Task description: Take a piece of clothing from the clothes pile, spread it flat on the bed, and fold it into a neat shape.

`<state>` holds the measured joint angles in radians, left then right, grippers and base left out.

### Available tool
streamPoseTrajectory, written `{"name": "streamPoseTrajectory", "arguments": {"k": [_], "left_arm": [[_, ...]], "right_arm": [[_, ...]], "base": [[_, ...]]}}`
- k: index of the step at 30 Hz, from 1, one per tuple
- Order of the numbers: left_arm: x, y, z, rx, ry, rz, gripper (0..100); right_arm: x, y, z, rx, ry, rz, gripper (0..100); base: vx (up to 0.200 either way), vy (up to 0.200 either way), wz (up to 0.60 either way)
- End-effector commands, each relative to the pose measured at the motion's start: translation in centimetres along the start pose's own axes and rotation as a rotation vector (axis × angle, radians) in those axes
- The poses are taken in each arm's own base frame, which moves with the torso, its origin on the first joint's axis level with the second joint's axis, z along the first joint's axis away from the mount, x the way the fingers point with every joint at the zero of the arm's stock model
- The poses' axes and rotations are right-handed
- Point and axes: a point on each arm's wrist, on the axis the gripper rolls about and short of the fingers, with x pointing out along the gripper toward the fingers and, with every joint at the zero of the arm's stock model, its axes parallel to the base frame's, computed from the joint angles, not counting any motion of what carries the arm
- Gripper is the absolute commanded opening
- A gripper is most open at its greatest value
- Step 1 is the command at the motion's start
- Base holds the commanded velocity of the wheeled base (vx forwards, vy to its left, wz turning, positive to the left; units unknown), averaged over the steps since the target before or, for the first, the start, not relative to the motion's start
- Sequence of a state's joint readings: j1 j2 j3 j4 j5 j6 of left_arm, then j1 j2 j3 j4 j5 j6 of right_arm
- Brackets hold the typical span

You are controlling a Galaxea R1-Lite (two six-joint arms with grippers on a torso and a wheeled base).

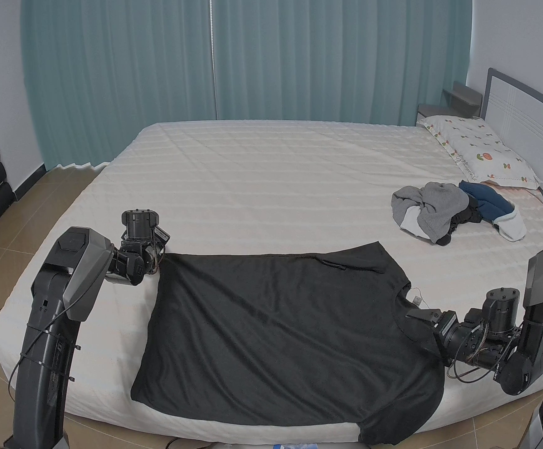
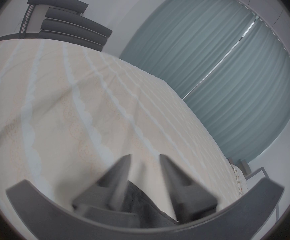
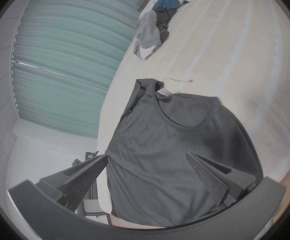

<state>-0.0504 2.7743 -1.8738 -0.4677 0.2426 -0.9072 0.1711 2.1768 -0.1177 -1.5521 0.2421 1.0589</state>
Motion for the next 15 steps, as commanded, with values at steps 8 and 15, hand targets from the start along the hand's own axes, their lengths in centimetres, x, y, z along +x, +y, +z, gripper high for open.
{"name": "streamPoseTrajectory", "arguments": {"k": [8,15], "left_arm": [[-2.5,-0.3,1.8,-0.172,0.031,0.024,100],[-4.3,0.6,1.6,-0.174,0.132,0.025,100]], "right_arm": [[5.7,4.5,2.6,-0.202,-0.100,0.132,100],[13.3,6.7,4.1,-0.246,-0.071,0.015,100]], "base": [[0.000,0.000,0.00],[0.000,0.000,0.00]]}}
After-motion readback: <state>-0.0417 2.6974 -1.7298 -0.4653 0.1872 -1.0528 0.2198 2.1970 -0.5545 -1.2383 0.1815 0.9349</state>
